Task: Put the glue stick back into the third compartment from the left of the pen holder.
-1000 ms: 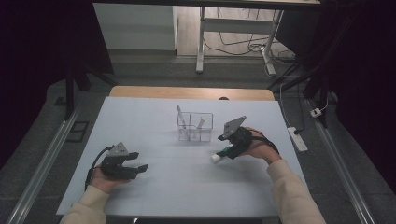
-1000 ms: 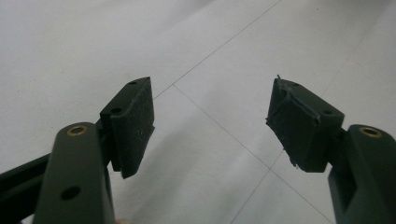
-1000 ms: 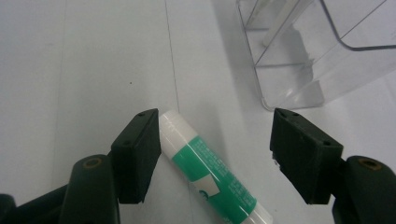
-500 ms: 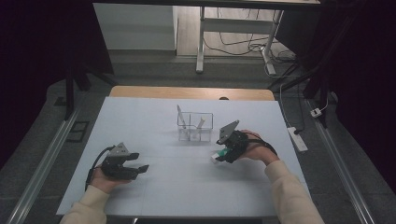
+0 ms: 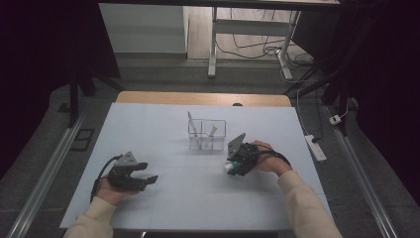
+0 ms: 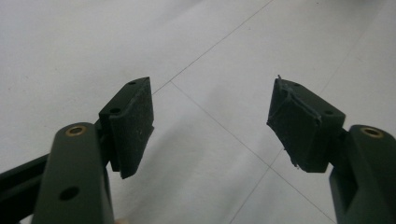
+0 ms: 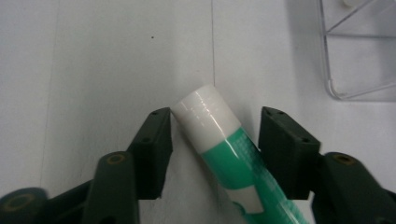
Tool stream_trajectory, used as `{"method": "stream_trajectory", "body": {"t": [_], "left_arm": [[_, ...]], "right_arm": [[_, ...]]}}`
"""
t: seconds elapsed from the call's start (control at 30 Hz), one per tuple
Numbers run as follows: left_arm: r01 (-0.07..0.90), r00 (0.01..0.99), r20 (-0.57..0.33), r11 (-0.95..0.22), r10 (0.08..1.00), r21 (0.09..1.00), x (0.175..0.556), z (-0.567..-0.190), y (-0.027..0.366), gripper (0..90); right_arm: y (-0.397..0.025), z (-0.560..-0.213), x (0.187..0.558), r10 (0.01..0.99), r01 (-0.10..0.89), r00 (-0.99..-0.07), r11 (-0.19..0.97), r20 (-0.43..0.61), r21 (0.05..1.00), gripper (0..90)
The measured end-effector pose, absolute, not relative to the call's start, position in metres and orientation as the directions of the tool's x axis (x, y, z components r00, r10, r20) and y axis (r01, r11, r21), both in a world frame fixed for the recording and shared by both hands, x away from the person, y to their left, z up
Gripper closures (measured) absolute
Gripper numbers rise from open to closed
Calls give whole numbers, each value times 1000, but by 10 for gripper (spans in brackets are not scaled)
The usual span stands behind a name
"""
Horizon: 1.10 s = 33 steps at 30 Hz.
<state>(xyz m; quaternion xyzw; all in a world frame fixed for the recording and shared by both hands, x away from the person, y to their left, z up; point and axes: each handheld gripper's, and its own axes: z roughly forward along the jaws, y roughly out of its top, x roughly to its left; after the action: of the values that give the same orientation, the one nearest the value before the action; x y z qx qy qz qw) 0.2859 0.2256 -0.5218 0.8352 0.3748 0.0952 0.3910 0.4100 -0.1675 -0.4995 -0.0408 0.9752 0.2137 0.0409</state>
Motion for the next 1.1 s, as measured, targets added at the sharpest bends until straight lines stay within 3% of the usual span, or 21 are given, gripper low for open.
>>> {"method": "stream_trajectory", "body": {"t": [0.33, 0.67, 1.1], "left_arm": [[551, 702, -132, -416, 700, 723, 286, -522, 225, 311], [551, 701, -132, -414, 701, 724, 286, -522, 225, 311], [551, 700, -133, -413, 701, 725, 286, -522, 225, 311]], "right_arm": [[-170, -501, 409, -76, -115, -991, 909, -114, 401, 642], [-173, -499, 405, -54, -104, -991, 896, -126, 431, 649], [-191, -482, 410, 99, 19, -988, 836, -117, 548, 651]]}}
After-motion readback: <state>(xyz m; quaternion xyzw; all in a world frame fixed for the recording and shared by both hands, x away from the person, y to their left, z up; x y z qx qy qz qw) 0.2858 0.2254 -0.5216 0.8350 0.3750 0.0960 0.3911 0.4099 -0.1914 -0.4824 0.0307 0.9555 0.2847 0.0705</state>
